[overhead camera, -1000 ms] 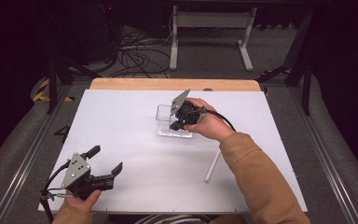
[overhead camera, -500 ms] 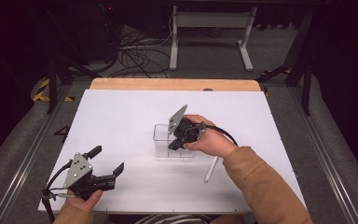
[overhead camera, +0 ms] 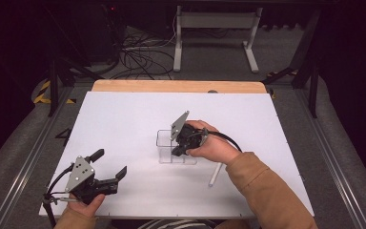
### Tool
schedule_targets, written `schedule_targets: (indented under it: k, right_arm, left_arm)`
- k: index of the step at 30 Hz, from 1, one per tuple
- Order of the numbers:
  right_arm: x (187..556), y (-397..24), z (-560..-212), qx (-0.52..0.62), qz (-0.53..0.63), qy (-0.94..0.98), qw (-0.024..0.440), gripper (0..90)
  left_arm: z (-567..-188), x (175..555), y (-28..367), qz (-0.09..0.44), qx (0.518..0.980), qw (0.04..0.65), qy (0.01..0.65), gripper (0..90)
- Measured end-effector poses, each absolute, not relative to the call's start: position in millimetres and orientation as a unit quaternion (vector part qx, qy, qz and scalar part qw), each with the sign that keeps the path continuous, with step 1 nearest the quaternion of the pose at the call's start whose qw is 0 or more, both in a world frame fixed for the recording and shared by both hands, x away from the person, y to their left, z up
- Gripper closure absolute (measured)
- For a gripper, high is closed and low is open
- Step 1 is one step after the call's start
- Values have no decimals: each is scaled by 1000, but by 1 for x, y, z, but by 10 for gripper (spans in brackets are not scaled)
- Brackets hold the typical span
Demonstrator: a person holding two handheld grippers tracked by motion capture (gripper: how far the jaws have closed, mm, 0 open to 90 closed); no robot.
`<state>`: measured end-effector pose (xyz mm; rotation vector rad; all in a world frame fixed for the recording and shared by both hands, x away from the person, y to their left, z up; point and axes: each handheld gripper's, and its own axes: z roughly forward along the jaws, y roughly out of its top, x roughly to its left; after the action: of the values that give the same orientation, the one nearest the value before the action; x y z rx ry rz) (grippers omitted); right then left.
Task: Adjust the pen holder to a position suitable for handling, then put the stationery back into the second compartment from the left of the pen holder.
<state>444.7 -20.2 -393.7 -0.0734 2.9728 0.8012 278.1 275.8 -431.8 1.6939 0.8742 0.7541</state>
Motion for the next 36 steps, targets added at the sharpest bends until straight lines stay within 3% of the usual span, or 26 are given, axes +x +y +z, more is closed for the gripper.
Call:
schedule_targets:
  k: [3, 8, 9, 11, 17, 20, 25, 36]
  right_arm:
    - [443, -20, -393, -31, 260, 964, 38, 849]
    - [441, -23, -391, -39, 268, 962, 41, 738]
    - [440, -27, -386, -33, 285, 957, 45, 681]
    - [439, -30, -383, -30, 295, 954, 46, 661]
    - [428, -58, -370, 13, 335, 939, 82, 523]
    - [423, -69, -367, 28, 351, 931, 93, 501]
    - [414, -99, -357, 98, 439, 885, 120, 386]
    - [405, -114, -350, 116, 497, 849, 134, 321]
  left_arm:
    - [-432, 278, 275, 313, 707, 519, 364, 75]
    - [-432, 278, 274, 314, 709, 519, 361, 75]
    - [-432, 278, 274, 313, 709, 518, 362, 75]
    - [-432, 279, 274, 312, 708, 520, 362, 75]
    - [-431, 280, 273, 313, 709, 520, 360, 75]
    - [-431, 280, 272, 312, 709, 521, 359, 75]
    - [-430, 280, 270, 312, 711, 520, 356, 75]
    - [-425, 280, 267, 307, 712, 525, 351, 71]
